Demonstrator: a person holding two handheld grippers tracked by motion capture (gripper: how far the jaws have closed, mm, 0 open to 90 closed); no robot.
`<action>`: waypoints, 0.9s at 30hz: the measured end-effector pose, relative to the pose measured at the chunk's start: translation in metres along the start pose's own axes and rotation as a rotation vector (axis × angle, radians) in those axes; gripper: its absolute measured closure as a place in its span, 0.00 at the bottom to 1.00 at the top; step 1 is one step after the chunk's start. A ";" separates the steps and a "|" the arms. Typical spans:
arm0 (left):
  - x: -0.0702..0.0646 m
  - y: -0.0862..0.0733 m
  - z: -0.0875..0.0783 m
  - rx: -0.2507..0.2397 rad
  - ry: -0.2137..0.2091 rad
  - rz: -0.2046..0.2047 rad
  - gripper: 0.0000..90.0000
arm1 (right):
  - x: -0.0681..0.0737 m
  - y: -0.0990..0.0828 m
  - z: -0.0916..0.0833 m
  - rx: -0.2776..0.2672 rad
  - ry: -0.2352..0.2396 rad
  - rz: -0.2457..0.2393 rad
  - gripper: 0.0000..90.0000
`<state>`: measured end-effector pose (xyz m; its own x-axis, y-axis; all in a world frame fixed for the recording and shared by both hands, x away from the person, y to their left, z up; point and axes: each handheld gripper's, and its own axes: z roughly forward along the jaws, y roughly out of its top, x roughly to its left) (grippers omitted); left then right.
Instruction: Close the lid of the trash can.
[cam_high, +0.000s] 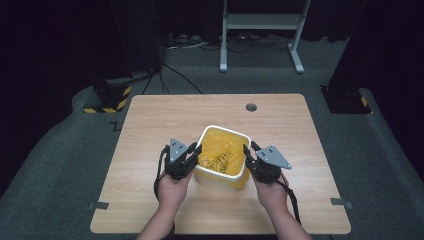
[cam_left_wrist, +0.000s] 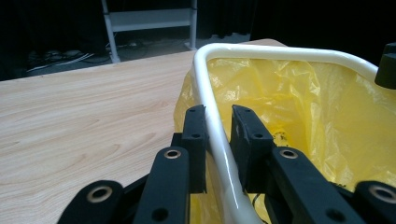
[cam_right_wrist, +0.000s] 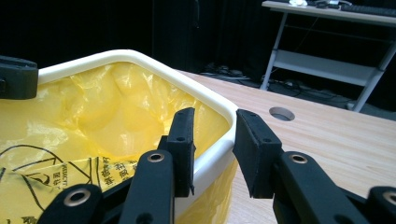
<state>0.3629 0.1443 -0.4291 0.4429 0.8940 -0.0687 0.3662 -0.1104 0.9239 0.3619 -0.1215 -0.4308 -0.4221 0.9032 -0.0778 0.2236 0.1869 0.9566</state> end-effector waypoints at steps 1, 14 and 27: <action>0.000 0.000 0.000 0.000 -0.003 -0.002 0.84 | 0.000 0.000 0.000 -0.002 -0.001 -0.003 0.76; 0.004 0.006 -0.011 -0.075 -0.051 0.007 0.61 | -0.008 0.003 -0.007 -0.028 0.004 0.006 0.59; 0.039 -0.003 -0.043 -0.052 0.050 0.085 0.37 | -0.052 -0.019 -0.031 0.022 -0.048 0.012 0.41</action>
<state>0.3444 0.1984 -0.4183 0.4289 0.9029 0.0285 0.2858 -0.1656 0.9439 0.3526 -0.1838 -0.4362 -0.3769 0.9228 -0.0800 0.2476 0.1836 0.9513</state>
